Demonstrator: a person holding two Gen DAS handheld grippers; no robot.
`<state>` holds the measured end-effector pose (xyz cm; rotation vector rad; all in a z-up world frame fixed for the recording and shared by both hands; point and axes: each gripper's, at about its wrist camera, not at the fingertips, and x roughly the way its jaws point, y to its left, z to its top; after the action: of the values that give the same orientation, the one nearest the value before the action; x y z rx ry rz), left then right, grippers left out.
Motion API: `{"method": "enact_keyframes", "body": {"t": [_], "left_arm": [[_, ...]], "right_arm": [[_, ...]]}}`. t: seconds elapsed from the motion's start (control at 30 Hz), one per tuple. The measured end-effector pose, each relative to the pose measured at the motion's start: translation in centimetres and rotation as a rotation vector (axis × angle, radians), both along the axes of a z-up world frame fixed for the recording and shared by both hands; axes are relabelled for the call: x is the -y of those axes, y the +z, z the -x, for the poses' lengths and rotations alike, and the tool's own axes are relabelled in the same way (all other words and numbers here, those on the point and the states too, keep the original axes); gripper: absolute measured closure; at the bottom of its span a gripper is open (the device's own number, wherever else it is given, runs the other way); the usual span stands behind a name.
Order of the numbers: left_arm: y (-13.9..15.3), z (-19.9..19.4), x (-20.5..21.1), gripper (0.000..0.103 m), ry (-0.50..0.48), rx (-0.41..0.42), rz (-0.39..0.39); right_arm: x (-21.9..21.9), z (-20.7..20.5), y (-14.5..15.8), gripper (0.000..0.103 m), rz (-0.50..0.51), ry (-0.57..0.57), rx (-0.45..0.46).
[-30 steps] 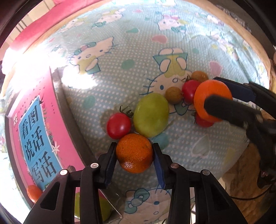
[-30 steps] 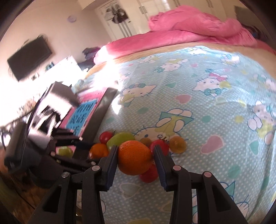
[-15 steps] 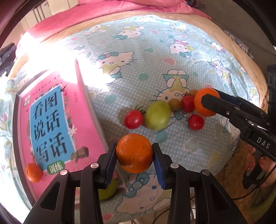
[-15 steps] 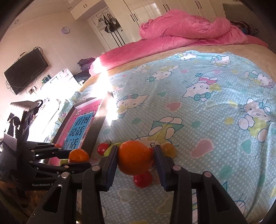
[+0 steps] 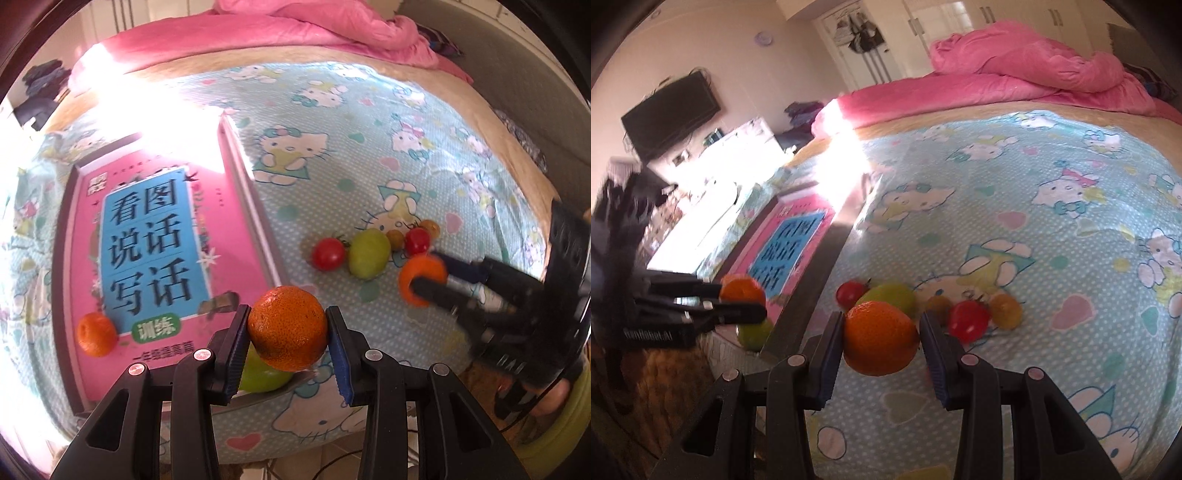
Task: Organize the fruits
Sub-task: 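Lift the orange with the left gripper toward the book while the right gripper lifts its orange, then carry the orange in the left gripper over the pink book while the right carries its orange there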
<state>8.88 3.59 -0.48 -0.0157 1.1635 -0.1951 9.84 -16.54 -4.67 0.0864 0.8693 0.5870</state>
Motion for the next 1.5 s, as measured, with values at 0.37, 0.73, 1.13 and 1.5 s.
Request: {"method": "enact_keyframes", "body": {"t": [0.37, 0.73, 1.13, 1.5], "left_arm": [[0.6, 0.5, -3.7, 0.061, 0.089, 0.015, 0.009], [0.7, 1.5, -7.2, 0.061, 0.159, 0.018, 0.027], [0.8, 2.2, -9.0, 0.061, 0.192, 0.03, 0.049], [1.2, 3.1, -10.3, 0.061, 0.211, 0.053, 0.047]], "right_arm": [[-3.8, 0.9, -2.4, 0.061, 0.163, 0.099, -0.009], [-4.0, 0.3, -3.5, 0.06, 0.16, 0.076, -0.044], [-4.4, 0.9, -3.2, 0.06, 0.162, 0.073, -0.031], [-5.3, 2.5, -0.1, 0.06, 0.091, 0.088, 0.064]]}}
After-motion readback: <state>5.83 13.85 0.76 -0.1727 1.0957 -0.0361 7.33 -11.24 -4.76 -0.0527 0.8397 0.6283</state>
